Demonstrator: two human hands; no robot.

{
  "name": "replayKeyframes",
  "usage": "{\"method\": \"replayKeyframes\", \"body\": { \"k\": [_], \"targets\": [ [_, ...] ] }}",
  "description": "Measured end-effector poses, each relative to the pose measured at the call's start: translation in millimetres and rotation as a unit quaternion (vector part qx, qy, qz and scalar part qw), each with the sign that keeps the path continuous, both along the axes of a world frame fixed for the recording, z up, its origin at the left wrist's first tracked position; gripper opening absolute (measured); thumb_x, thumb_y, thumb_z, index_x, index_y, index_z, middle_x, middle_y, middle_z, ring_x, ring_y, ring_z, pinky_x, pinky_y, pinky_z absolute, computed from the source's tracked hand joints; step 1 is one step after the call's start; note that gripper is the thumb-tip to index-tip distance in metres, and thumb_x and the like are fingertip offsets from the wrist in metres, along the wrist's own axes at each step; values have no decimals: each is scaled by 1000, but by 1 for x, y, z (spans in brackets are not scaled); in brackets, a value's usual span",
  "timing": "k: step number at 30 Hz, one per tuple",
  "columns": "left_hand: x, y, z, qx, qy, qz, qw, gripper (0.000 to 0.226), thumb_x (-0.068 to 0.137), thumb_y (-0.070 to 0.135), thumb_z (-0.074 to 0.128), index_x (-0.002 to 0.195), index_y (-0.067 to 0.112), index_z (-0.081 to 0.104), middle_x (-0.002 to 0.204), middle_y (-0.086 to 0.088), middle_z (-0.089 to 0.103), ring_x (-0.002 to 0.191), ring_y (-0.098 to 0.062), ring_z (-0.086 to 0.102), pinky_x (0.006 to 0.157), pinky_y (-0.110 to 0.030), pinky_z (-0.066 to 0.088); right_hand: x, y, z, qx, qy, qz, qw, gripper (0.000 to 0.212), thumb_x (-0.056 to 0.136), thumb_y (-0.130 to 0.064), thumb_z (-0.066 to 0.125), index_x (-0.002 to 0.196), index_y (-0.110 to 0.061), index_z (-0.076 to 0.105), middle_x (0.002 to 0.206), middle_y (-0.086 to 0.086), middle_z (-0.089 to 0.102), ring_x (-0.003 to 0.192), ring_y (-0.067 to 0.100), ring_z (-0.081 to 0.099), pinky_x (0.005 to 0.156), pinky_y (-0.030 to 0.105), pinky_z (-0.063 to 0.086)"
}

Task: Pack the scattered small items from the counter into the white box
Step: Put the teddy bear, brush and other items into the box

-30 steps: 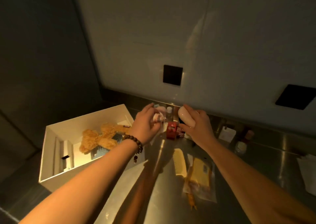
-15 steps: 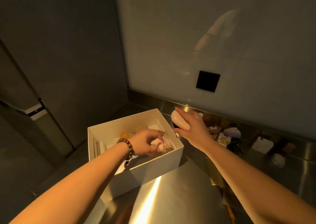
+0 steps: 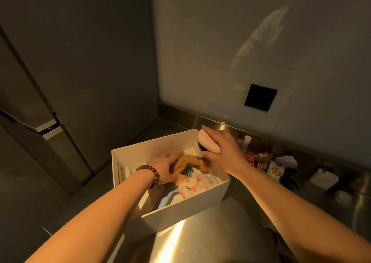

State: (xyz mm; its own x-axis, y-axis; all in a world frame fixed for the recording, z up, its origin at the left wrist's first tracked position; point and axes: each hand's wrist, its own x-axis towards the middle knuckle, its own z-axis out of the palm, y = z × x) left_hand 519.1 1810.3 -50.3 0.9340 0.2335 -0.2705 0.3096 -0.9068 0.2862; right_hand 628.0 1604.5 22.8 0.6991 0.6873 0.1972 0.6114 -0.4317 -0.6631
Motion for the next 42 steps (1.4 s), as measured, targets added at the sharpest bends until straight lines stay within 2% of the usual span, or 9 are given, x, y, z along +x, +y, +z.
{"method": "replayKeyframes", "body": {
  "k": [3, 9, 16, 19, 24, 30, 33, 38, 42],
  "targets": [
    [-4, 1, -15, 18, -45, 2, 999, 68, 84, 51, 53, 132, 59, 7, 121, 5, 56, 94, -19, 57, 73, -28, 43, -1, 13, -5, 0, -1, 14, 1000, 76, 80, -30, 74, 141, -50, 32, 127, 0, 39, 118, 19, 39, 98, 29, 34],
    [-15, 9, -17, 88, -167, 106, 976, 61, 90, 33, 47, 136, 52, 12, 111, -2, 56, 93, -23, 52, 75, -39, 44, -1, 29, -14, -2, 3, 30, 1000, 75, 81, -30, 73, 141, -48, 33, 128, 1, 39, 119, 20, 37, 99, 31, 33],
    [-12, 2, -8, 38, -45, 46, 997, 63, 84, 61, 47, 139, 48, 20, 123, 4, 52, 108, -21, 47, 92, -44, 36, -5, 45, -23, -18, 18, 48, 998, 76, 82, -28, 72, 139, -53, 29, 136, 2, 37, 126, 22, 36, 106, 38, 35],
    [-15, 4, 6, -64, -153, 83, 983, 75, 77, 63, 58, 140, 36, 29, 136, 5, 47, 121, -18, 44, 100, -38, 37, -7, 50, -27, -30, 28, 63, 997, 77, 82, -26, 72, 141, -51, 29, 138, 0, 36, 127, 22, 35, 106, 40, 35],
    [-14, -1, 35, -368, -240, 96, 893, 90, 68, 42, 76, 142, 32, 26, 137, 11, 43, 119, -2, 45, 91, -14, 39, -11, 52, -27, -12, 54, 98, 994, 78, 80, -28, 74, 142, -47, 30, 138, -3, 37, 126, 17, 35, 103, 31, 35],
    [-6, -8, 42, -538, -196, 85, 816, 66, 65, 27, 79, 125, 26, 52, 121, -3, 58, 114, -19, 55, 94, -43, 49, -10, 49, -14, -4, 101, 128, 987, 96, 69, -30, 83, 144, -46, 26, 141, -7, 38, 125, 11, 38, 102, 34, 39],
    [-6, -7, 39, -581, -171, 106, 789, 61, 67, 14, 79, 122, 23, 54, 120, -6, 60, 109, -22, 60, 87, -39, 53, -3, 42, -7, 0, 114, 109, 988, 98, 68, -28, 84, 146, -41, 27, 140, -4, 41, 127, 16, 40, 105, 39, 39],
    [5, -11, 30, -447, -122, 77, 883, 57, 70, 24, 80, 120, 30, 52, 115, 9, 61, 107, -9, 58, 91, -23, 47, 9, 26, 3, 35, 83, 36, 995, 86, 76, -32, 77, 147, -35, 28, 138, 1, 42, 123, 17, 43, 100, 33, 38],
    [24, -34, 20, -321, -68, 33, 944, 66, 66, 36, 81, 123, 31, 47, 117, 12, 58, 107, -7, 55, 94, -25, 43, 13, 9, 3, 48, 61, 3, 997, 79, 79, -33, 74, 145, -32, 31, 136, 0, 43, 118, 11, 41, 97, 29, 35]
  ]
}}
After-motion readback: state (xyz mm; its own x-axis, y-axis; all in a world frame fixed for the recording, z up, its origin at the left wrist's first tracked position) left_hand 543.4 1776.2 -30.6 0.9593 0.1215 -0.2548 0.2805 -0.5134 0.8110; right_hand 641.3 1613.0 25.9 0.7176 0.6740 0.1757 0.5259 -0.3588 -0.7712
